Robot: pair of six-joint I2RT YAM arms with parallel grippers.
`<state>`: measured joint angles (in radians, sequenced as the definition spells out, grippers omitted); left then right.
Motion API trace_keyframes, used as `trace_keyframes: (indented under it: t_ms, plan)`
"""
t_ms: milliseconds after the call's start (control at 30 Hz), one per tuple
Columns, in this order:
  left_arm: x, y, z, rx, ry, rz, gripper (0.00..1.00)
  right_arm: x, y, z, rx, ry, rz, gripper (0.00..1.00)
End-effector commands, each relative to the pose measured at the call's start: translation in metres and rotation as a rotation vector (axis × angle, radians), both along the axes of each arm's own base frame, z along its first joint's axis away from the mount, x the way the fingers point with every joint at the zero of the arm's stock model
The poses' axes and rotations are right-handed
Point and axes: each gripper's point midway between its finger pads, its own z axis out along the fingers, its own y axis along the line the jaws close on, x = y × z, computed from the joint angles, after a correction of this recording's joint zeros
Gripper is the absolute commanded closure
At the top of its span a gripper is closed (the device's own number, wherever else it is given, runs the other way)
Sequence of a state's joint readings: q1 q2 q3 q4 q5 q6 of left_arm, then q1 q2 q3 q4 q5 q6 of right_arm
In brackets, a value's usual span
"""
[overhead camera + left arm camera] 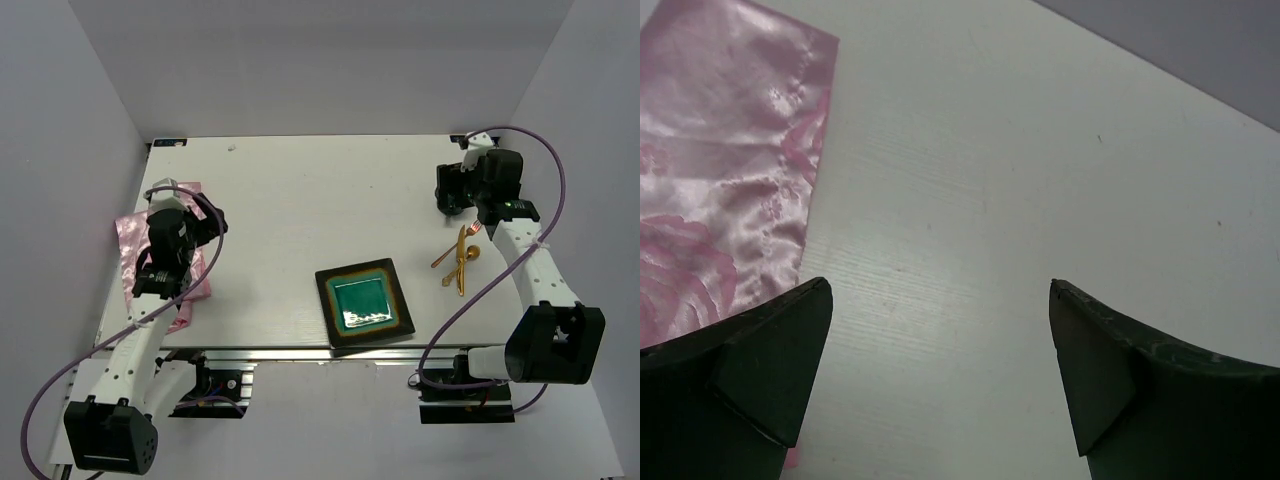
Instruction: Set the dinner table for one person
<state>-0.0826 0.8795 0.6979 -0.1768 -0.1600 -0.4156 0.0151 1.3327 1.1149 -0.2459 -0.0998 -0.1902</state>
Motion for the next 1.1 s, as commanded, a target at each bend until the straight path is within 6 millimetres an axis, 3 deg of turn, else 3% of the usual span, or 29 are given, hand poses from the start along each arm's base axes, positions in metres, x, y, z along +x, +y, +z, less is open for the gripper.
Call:
trace_keyframes:
  t_ms: [0, 133, 167, 233, 367, 400, 433, 467, 533, 600, 633, 900, 1067]
  plan:
    - [-0.006, -0.013, -0.001, -0.045, 0.032, -0.058, 0.02, 0.002, 0.015, 0.014, 0.015, -0.032, 0.071, 0.11]
    - [-0.009, -0.013, -0.009, -0.058, 0.061, -0.047, 0.02, -0.015, 0.05, 0.018, -0.006, -0.054, 0.371, 0.11]
    - [-0.01, -0.013, -0.013, -0.063, 0.081, -0.044, 0.02, -0.031, 0.07, 0.017, -0.013, -0.06, 0.548, 0.11]
    - [-0.009, -0.014, -0.021, -0.063, 0.12, -0.045, 0.04, -0.051, 0.093, 0.014, -0.016, -0.073, 0.728, 0.11]
    - [-0.007, -0.017, -0.044, -0.052, 0.258, -0.063, 0.39, -0.095, 0.132, 0.0, 0.012, -0.083, 1.034, 0.11]
    - [-0.005, -0.016, -0.052, -0.039, 0.312, -0.059, 0.59, -0.105, 0.15, -0.002, 0.023, -0.106, 1.11, 0.11]
    - [-0.002, -0.016, -0.045, -0.04, 0.297, -0.06, 0.65, -0.108, 0.15, -0.007, 0.036, -0.086, 1.105, 0.11]
    - [-0.003, -0.012, -0.059, -0.026, 0.361, -0.041, 0.68, -0.11, 0.156, -0.009, 0.038, -0.086, 1.116, 0.13]
    - [-0.003, -0.006, -0.065, -0.001, 0.406, -0.011, 0.67, -0.115, 0.174, -0.016, 0.037, -0.085, 1.138, 0.19]
    - [-0.002, 0.006, -0.07, 0.041, 0.464, 0.043, 0.53, -0.115, 0.184, -0.024, 0.03, -0.071, 1.128, 0.25]
    - [-0.007, 0.015, -0.083, 0.078, 0.529, 0.083, 0.53, -0.116, 0.189, -0.027, 0.04, -0.059, 1.131, 0.26]
    - [-0.022, 0.053, -0.114, 0.248, 0.747, 0.249, 0.52, -0.106, 0.194, -0.04, 0.064, -0.004, 1.068, 0.22]
    - [-0.028, 0.056, -0.137, 0.286, 0.839, 0.247, 0.51, -0.104, 0.194, -0.047, 0.072, 0.012, 1.057, 0.21]
